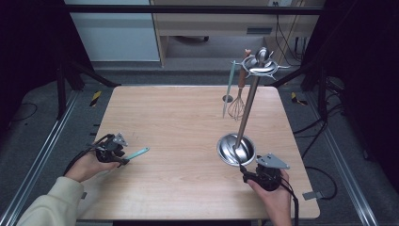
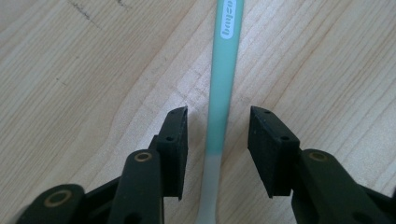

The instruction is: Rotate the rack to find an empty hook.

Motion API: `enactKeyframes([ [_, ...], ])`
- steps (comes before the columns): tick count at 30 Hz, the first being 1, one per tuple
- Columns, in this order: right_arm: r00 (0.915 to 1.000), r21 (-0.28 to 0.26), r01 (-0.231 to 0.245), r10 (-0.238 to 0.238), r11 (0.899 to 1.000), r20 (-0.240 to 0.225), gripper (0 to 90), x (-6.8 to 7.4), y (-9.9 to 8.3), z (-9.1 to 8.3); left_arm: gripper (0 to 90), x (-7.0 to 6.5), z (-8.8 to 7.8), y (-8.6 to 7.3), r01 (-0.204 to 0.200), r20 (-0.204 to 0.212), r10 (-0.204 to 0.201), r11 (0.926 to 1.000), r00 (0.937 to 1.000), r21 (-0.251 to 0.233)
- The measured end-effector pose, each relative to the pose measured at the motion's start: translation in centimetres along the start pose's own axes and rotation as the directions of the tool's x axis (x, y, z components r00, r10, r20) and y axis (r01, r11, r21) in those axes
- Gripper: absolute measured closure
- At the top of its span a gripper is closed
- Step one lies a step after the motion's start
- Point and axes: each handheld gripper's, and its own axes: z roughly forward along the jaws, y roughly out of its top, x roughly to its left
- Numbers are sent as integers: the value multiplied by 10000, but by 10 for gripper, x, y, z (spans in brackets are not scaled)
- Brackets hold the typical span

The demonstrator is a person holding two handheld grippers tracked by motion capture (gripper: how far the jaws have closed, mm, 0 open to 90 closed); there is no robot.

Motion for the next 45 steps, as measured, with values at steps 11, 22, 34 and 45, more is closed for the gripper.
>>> enactKeyframes([
  [11,10000,18,9,-9,10000,-15,256,0,0,0,701,5,-2,-7,31,161,-36,9996,9999,263],
  [22,10000,43,-23,23,10000,-37,256,0,0,0,751,6,-1,-8,-50,263,37,9988,9996,485],
  [34,10000,52,22,-21,10000,-72,256,0,0,1,816,5,0,-6,-182,380,160,9981,9991,587],
  [45,10000,74,24,-23,10000,-79,256,0,0,1,823,-6,-20,-1,-60,185,72,9980,9998,-636],
])
